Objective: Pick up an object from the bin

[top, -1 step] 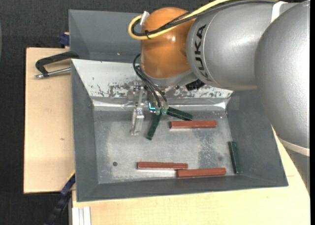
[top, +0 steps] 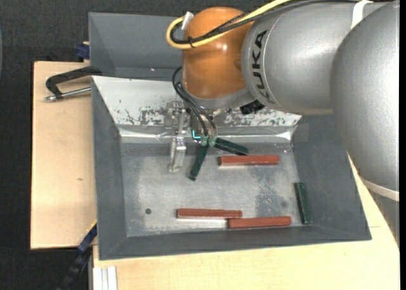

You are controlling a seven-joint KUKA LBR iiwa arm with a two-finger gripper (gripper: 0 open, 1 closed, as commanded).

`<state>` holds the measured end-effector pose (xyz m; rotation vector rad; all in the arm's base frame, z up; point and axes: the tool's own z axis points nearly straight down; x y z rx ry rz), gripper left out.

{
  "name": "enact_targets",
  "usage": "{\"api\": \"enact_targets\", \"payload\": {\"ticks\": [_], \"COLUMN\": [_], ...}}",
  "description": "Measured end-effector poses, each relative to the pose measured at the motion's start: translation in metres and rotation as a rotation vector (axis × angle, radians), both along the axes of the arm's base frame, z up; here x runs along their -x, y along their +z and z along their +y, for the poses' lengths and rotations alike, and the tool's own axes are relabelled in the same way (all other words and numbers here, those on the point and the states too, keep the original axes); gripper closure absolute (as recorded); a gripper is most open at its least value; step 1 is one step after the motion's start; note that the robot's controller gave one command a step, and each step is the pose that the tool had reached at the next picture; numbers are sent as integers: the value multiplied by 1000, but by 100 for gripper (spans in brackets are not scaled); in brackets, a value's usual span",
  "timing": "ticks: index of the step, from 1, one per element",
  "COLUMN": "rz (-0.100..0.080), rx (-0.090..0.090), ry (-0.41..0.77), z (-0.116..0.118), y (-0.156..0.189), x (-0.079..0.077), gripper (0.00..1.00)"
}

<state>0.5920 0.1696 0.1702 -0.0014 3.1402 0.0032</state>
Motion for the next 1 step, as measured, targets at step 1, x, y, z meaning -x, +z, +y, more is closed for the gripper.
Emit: {"api": "enact_targets", "payload": {"ticks": [1], "rz": [-8], "rx": [-4], "ry": [-28], "z": [-35], "y": [-40], "x": [15], "gripper": [0]}}
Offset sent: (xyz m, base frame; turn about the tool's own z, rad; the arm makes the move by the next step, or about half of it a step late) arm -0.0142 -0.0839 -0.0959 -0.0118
